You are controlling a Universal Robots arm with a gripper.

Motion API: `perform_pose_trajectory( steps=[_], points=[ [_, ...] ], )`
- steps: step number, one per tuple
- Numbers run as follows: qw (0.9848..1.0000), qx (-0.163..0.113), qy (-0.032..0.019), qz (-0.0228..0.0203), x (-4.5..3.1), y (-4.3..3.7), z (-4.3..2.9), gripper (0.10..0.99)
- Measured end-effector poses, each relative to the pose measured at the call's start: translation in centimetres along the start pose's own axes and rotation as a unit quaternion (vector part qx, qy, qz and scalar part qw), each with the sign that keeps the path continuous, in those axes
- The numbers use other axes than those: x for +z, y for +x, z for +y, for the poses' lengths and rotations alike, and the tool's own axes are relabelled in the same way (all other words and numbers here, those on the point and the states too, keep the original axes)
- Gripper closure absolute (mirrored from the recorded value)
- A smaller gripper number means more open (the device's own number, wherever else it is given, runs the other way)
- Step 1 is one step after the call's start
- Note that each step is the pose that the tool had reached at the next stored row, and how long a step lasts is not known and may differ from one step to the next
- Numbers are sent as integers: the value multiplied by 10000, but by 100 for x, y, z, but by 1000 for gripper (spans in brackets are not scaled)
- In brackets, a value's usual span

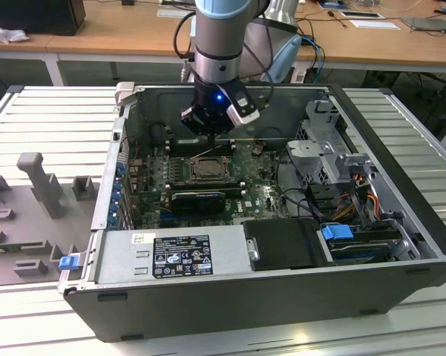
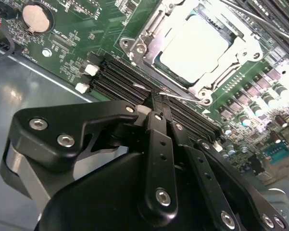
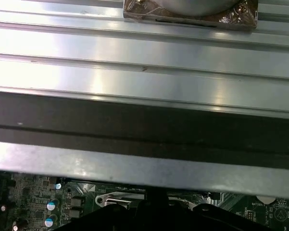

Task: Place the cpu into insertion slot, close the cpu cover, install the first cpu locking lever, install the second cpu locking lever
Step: 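Install the first cpu locking lever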

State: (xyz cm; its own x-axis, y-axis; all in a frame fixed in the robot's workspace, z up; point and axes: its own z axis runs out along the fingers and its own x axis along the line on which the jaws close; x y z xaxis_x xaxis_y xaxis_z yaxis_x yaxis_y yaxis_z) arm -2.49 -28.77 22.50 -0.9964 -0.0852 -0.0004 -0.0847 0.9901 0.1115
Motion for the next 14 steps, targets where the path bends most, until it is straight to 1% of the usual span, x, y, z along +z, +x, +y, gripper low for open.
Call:
perform_pose_trajectory(
  steps=[6,10,14],
  points=[
    [10000,0,0,0,49,-45,-6,980],
    [10000,0,0,0,116,-72,-16,980],
    [10000,0,0,-1,137,-85,-20,980]
  ],
)
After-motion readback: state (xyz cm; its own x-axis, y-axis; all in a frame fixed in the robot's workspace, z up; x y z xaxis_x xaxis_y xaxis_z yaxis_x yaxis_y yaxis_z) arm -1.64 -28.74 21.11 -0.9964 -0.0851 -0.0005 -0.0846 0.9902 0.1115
